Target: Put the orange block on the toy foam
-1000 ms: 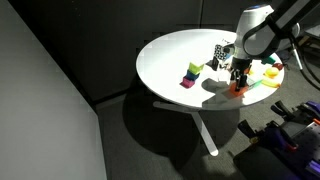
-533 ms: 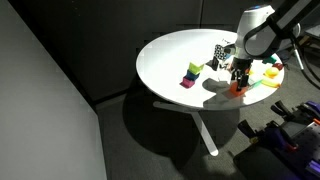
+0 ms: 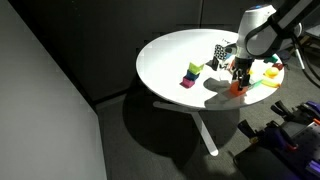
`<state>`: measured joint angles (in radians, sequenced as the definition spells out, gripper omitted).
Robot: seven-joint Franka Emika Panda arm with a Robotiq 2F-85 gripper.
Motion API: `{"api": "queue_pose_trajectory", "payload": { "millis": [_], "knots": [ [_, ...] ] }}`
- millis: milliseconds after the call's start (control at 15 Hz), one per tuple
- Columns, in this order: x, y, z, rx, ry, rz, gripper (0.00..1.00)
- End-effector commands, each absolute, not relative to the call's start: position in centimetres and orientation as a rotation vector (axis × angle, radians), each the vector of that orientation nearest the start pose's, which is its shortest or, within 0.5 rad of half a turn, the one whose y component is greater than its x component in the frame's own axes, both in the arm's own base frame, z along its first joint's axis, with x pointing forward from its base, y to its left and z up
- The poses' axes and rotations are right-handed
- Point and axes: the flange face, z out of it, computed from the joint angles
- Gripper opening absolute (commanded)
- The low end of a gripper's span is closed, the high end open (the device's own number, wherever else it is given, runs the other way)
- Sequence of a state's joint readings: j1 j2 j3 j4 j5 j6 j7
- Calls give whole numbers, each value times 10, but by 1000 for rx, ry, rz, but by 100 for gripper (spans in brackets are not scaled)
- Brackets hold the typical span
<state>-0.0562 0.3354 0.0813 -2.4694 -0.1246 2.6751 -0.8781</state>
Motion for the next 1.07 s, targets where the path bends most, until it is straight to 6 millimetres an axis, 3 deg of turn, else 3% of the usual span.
{"api": "queue_pose_trajectory", "payload": {
  "millis": [0, 267, 400, 600, 1000],
  "knots": [
    [460, 10, 153, -2705, -1544, 192, 100],
    [460, 9, 151, -2706, -1542, 198, 100],
    [460, 10, 150, -2708, -1539, 200, 74],
    [460, 10, 150, -2716, -1525, 205, 49],
    [464, 14, 162, -2763, -1461, 187, 32]
  ]
}}
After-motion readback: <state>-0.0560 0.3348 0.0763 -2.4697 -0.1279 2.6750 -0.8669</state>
